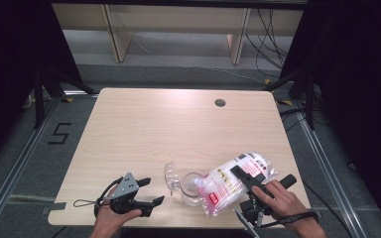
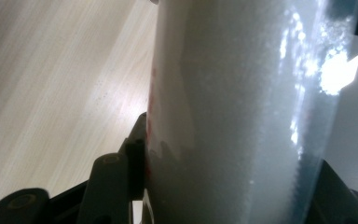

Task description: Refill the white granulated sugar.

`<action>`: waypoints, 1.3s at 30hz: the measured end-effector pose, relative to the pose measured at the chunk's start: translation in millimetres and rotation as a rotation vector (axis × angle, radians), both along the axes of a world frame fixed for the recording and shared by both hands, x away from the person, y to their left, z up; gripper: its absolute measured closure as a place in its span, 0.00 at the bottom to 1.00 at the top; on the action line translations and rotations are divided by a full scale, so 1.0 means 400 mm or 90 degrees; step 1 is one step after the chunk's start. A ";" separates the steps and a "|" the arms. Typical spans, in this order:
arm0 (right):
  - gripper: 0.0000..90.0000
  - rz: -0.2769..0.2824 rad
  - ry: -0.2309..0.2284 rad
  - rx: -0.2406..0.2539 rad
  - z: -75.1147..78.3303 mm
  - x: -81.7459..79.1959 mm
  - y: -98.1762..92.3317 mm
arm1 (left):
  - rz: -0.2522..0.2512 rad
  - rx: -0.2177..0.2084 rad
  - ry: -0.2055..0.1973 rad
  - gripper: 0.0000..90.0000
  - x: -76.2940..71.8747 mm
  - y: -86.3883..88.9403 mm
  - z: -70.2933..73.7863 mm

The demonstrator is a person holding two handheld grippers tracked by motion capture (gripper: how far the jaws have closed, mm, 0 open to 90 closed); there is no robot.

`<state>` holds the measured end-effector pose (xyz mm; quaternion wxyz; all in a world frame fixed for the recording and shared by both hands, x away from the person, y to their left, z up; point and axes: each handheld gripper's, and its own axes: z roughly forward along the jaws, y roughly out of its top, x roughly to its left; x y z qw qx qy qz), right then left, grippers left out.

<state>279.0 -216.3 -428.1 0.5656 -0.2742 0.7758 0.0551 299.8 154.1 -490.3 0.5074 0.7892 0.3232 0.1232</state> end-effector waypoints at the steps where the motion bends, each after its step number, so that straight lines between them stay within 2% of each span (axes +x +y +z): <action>1: 0.58 -0.002 0.000 -0.001 0.001 0.000 0.000 | 0.001 -0.001 0.002 0.24 -0.001 0.000 0.000; 13: 0.59 -0.001 -0.012 -0.021 0.003 -0.002 0.002 | 0.000 0.001 0.000 0.24 0.000 0.000 0.000; 14: 0.59 0.008 -0.018 -0.010 0.000 -0.001 0.000 | -0.001 0.002 0.000 0.24 0.001 0.000 0.000; 18: 0.59 -0.003 -0.014 -0.018 0.005 -0.005 0.003 | 0.001 -0.001 0.001 0.24 -0.001 0.000 0.000; 22: 0.59 -0.005 -0.011 -0.008 0.002 -0.005 0.002 | 0.000 0.001 0.000 0.24 0.000 0.000 0.000; 23: 0.59 -0.003 -0.015 -0.020 0.007 -0.005 0.004 | 0.001 0.000 0.001 0.24 -0.001 0.000 0.000; 25: 0.59 -0.005 -0.017 -0.022 0.007 -0.005 0.003 | 0.000 0.001 -0.001 0.24 0.000 0.000 0.000; 32: 0.59 0.001 -0.027 -0.014 0.003 -0.004 0.002 | 0.001 -0.001 0.001 0.24 0.000 -0.001 0.000; 34: 0.59 0.001 -0.029 -0.014 0.004 -0.005 0.003 | 0.001 0.000 0.001 0.24 0.000 -0.001 0.000; 35: 0.59 -0.008 -0.027 -0.025 0.007 -0.007 0.004 | 0.000 0.001 0.001 0.24 0.000 0.000 0.000; 39: 0.59 -0.003 -0.030 -0.024 0.006 -0.007 0.005 | 0.001 0.000 0.001 0.24 0.000 -0.001 0.000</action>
